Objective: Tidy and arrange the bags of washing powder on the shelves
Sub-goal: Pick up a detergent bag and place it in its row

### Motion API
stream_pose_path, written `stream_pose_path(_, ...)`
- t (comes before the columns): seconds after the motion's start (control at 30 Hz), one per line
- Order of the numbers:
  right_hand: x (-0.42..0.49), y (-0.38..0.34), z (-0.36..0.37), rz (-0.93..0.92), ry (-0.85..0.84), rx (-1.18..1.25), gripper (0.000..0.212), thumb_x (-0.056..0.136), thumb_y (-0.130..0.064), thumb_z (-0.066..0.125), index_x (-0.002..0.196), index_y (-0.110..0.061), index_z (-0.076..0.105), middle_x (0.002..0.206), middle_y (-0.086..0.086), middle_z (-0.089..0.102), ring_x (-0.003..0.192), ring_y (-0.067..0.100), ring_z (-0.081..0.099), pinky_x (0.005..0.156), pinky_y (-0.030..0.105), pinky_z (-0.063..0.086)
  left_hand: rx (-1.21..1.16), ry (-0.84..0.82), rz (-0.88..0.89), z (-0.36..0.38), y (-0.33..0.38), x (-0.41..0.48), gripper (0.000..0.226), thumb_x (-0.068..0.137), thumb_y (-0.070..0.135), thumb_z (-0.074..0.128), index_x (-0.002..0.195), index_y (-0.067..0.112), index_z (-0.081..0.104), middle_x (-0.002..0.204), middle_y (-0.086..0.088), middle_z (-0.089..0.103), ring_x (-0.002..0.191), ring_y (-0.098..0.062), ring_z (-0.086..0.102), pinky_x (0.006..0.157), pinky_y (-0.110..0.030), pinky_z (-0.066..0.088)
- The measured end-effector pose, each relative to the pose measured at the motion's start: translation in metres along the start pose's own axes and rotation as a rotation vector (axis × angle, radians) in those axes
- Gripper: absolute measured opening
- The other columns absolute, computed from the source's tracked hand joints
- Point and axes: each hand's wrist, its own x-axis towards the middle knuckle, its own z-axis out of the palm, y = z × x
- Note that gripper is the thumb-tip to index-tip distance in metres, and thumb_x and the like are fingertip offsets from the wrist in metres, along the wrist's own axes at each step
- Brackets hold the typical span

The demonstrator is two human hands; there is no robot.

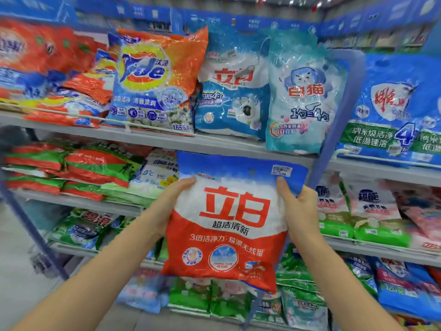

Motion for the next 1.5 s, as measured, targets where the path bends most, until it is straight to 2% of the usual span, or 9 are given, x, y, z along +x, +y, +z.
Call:
stream_pose_path(0.13, 0.013, -0.023, 0.006, -0.066, -0.082, -0.044, 0.022, 0.088, -0.031, 0.059, 0.076, -0.020, 0.072, 0.080, 0.013, 0.071, 0.075, 0.033, 0.066, 0.067, 0.040, 0.052, 0.129, 0.093, 0.240, -0.010, 0.015, 0.010, 0.037, 0.073, 0.035, 0.065, 0.097, 0.007, 0.066, 0.094, -0.017, 0.073, 0.075, -0.028, 0.072, 0.057, -0.034, 0.057)
stream_pose_path(0.23, 0.024, -0.037, -0.005, -0.110, -0.262, -0.108, 0.055, 0.078, -0.054, 0.061, 0.082, 0.000, 0.068, 0.087, 0.034, 0.062, 0.071, 0.033, 0.063, 0.068, 0.035, 0.045, 0.294, 0.067, 0.415, -0.018, 0.034, 0.010, 0.029, 0.072, 0.041, 0.066, 0.082, 0.015, 0.073, 0.088, -0.010, 0.075, 0.078, -0.027, 0.072, 0.068, -0.038, 0.056)
stream_pose_path(0.4, 0.048, -0.056, -0.009, -0.063, -0.448, 0.027, 0.029, 0.078, -0.046, 0.066, 0.091, -0.022, 0.076, 0.093, -0.003, 0.074, 0.085, 0.014, 0.071, 0.068, 0.023, 0.055, 0.394, -0.063, 0.598, -0.027, 0.070, 0.012, 0.034, 0.073, 0.048, 0.073, 0.080, 0.015, 0.076, 0.085, -0.006, 0.075, 0.076, -0.023, 0.072, 0.063, -0.031, 0.058)
stream_pose_path(0.5, 0.061, -0.058, 0.001, -0.105, -0.416, -0.144, 0.016, 0.082, -0.031, 0.060, 0.084, -0.024, 0.074, 0.086, -0.013, 0.073, 0.080, 0.005, 0.068, 0.067, 0.021, 0.051, 0.508, -0.085, 0.555, -0.030, 0.079, 0.023, 0.013, 0.084, 0.019, 0.062, 0.079, 0.012, 0.072, 0.079, 0.000, 0.075, 0.072, -0.017, 0.072, 0.062, -0.027, 0.055)
stream_pose_path(0.63, 0.065, -0.059, 0.000, -0.058, -0.426, -0.016, 0.034, 0.076, -0.047, 0.069, 0.092, -0.017, 0.074, 0.093, 0.002, 0.073, 0.084, 0.018, 0.069, 0.070, 0.028, 0.055, 0.337, -0.131, 0.559, -0.041, 0.090, 0.032, 0.022, 0.077, 0.028, 0.063, 0.082, 0.010, 0.076, 0.088, -0.009, 0.075, 0.080, -0.025, 0.071, 0.069, -0.031, 0.058)
stream_pose_path(0.8, 0.073, -0.060, 0.027, -0.099, -0.364, -0.103, 0.019, 0.091, -0.012, 0.049, 0.094, -0.018, 0.067, 0.084, -0.015, 0.073, 0.080, 0.001, 0.068, 0.067, 0.013, 0.051, 0.217, -0.072, 0.445, -0.041, 0.091, 0.052, 0.028, 0.075, 0.028, 0.062, 0.088, 0.006, 0.073, 0.093, -0.015, 0.074, 0.083, -0.028, 0.071, 0.070, -0.036, 0.059)
stream_pose_path(1.1, 0.073, -0.065, 0.080, -0.181, -0.154, 0.014, 0.050, 0.084, -0.028, 0.053, 0.089, 0.022, 0.055, 0.081, 0.031, 0.062, 0.078, 0.026, 0.057, 0.074, 0.041, 0.045, 0.041, -0.197, 0.363, -0.075, 0.091, 0.075, 0.040, 0.072, 0.054, 0.067, 0.095, 0.022, 0.077, 0.109, -0.006, 0.072, 0.104, -0.026, 0.066, 0.072, -0.029, 0.057)
stream_pose_path(1.27, 0.076, -0.064, 0.089, -0.146, -0.112, -0.034, 0.030, 0.088, -0.025, 0.053, 0.086, 0.002, 0.066, 0.081, 0.012, 0.071, 0.076, 0.024, 0.065, 0.073, 0.043, 0.053, 0.028, -0.437, 0.077, -0.096, 0.030, 0.084, 0.101, 0.036, 0.063, 0.087, 0.122, 0.019, 0.058, 0.120, -0.007, 0.067, 0.109, -0.027, 0.064, 0.079, -0.036, 0.057)
stream_pose_path(1.5, 0.081, -0.047, 0.064, -0.009, 0.000, 0.004, 0.024, 0.093, -0.024, 0.052, 0.085, -0.016, 0.073, 0.090, 0.004, 0.074, 0.085, 0.021, 0.070, 0.074, 0.033, 0.058, 0.173, -0.283, -0.058, -0.072, -0.019, 0.091, 0.102, 0.027, 0.039, 0.096, 0.116, 0.012, 0.054, 0.102, -0.009, 0.073, 0.093, -0.029, 0.070, 0.072, -0.034, 0.057)
